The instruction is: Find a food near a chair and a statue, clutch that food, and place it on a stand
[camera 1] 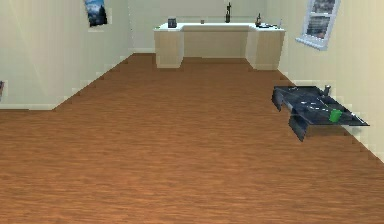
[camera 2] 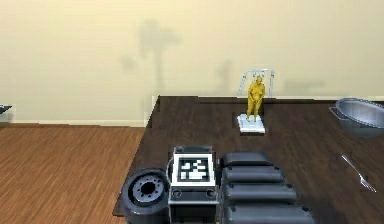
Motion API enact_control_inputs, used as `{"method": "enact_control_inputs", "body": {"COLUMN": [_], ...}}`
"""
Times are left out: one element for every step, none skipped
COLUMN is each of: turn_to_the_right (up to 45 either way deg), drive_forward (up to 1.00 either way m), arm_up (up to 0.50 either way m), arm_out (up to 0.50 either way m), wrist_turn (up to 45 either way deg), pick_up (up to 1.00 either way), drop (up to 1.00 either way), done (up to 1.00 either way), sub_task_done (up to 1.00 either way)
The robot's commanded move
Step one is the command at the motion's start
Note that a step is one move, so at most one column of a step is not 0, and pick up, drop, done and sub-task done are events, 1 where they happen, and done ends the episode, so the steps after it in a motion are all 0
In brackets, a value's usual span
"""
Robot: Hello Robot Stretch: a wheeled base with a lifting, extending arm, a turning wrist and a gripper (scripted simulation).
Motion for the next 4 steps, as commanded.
{"method": "enact_control_inputs", "body": {"turn_to_the_right": [-45.0,-30.0,0.0,-45.0], "drive_forward": [0.0,0.0,0.25,0.0], "arm_up": [0.0,0.0,0.0,0.0], "arm_out": [0.0,0.0,0.0,0.0], "wrist_turn": [0.0,0.0,0.0,0.0], "pick_up": [0.0,0.0,0.0,0.0], "drop": [0.0,0.0,0.0,0.0], "done": [0.0,0.0,0.0,0.0], "sub_task_done": [0.0,0.0,0.0,0.0]}}
